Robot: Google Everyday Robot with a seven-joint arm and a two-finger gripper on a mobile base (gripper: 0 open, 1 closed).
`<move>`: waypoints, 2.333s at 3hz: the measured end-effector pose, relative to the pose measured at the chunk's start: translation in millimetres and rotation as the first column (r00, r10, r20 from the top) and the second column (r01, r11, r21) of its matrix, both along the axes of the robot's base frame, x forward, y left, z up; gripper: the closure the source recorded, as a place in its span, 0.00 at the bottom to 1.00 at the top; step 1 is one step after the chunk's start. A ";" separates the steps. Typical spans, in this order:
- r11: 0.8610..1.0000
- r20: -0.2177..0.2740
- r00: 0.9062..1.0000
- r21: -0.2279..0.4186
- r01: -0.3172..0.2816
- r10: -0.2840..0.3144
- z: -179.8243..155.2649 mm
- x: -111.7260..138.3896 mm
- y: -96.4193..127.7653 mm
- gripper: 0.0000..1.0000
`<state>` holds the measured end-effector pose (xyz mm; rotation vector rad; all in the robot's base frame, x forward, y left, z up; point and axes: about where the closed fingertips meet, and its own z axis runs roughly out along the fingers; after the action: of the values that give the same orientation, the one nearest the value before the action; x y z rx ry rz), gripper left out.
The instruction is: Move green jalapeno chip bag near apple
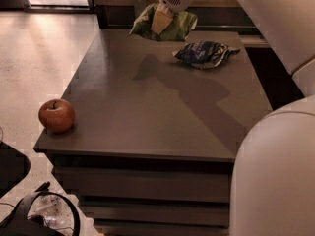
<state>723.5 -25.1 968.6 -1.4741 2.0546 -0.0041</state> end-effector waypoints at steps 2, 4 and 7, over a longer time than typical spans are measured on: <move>0.999 -0.113 0.993 0.033 0.019 -0.015 5.3 -68.9 -9.1 1.00; 0.993 -0.200 0.979 0.117 -0.005 0.028 -35.8 -137.0 26.4 1.00; 0.989 -0.260 0.955 0.093 -0.119 0.139 -56.3 -200.2 99.5 0.84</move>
Offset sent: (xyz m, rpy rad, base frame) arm -0.1218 -0.0054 -0.0087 0.0593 0.1870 -0.0225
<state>523.3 74.4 912.3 -1.6317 2.1343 0.3389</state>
